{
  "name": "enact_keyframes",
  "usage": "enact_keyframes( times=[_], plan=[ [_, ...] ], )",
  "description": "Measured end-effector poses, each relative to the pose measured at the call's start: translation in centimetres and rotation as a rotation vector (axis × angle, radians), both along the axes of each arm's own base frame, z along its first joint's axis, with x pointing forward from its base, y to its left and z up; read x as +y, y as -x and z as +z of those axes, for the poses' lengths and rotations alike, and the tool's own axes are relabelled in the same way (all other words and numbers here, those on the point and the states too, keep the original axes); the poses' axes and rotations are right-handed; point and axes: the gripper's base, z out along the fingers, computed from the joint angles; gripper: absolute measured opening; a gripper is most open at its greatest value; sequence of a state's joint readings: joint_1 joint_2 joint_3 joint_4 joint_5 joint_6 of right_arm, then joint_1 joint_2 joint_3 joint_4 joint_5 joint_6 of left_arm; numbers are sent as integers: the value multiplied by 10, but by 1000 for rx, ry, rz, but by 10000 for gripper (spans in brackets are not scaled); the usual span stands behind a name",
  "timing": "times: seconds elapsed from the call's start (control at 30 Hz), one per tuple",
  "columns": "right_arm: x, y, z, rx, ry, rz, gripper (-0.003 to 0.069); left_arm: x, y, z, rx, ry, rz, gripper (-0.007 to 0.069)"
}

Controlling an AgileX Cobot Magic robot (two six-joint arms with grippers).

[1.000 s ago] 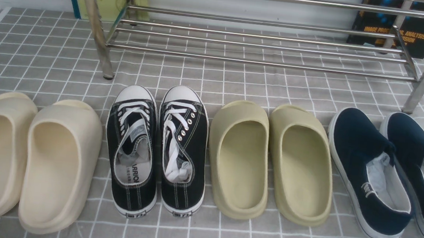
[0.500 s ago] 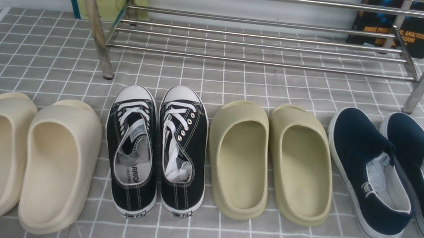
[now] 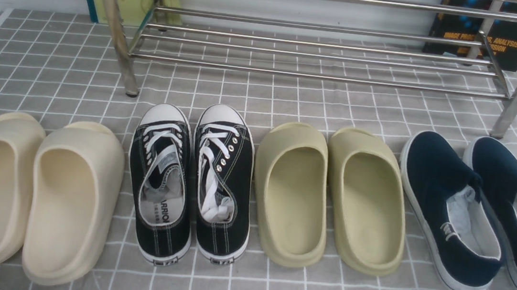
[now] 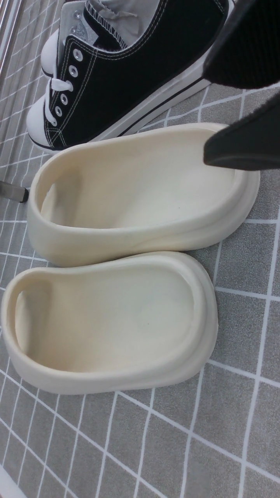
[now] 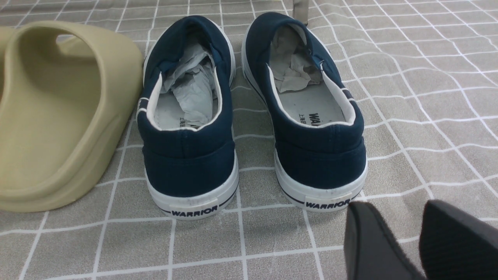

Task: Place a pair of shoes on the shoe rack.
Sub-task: Use the left arm to grab the shoe closest to it

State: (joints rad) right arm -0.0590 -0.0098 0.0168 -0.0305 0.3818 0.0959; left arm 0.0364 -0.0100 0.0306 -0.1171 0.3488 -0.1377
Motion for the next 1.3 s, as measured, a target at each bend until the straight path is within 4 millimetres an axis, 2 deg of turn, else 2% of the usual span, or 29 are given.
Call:
enact_keyframes(
  times=[0.37, 0.57, 0.73, 0.83, 1.2, 1.3],
  plan=[
    [0, 0, 0, 0, 0, 0, 239, -1, -1, 2, -23, 72, 3, 239],
    [0, 0, 0, 0, 0, 0, 239, -5, -2, 7, -69, 396, 37, 239],
    [0, 0, 0, 0, 0, 0, 239, -11, -2, 12, -68, 908, 77, 239],
    [0, 0, 0, 0, 0, 0, 239, -12, -2, 15, -72, 1052, 85, 239],
    [0, 0, 0, 0, 0, 0, 239, -12, -2, 18, -90, 1112, 88, 239],
    [0, 0, 0, 0, 0, 0, 239, -16, 2, 39, -109, 1028, 18, 239]
  ],
)
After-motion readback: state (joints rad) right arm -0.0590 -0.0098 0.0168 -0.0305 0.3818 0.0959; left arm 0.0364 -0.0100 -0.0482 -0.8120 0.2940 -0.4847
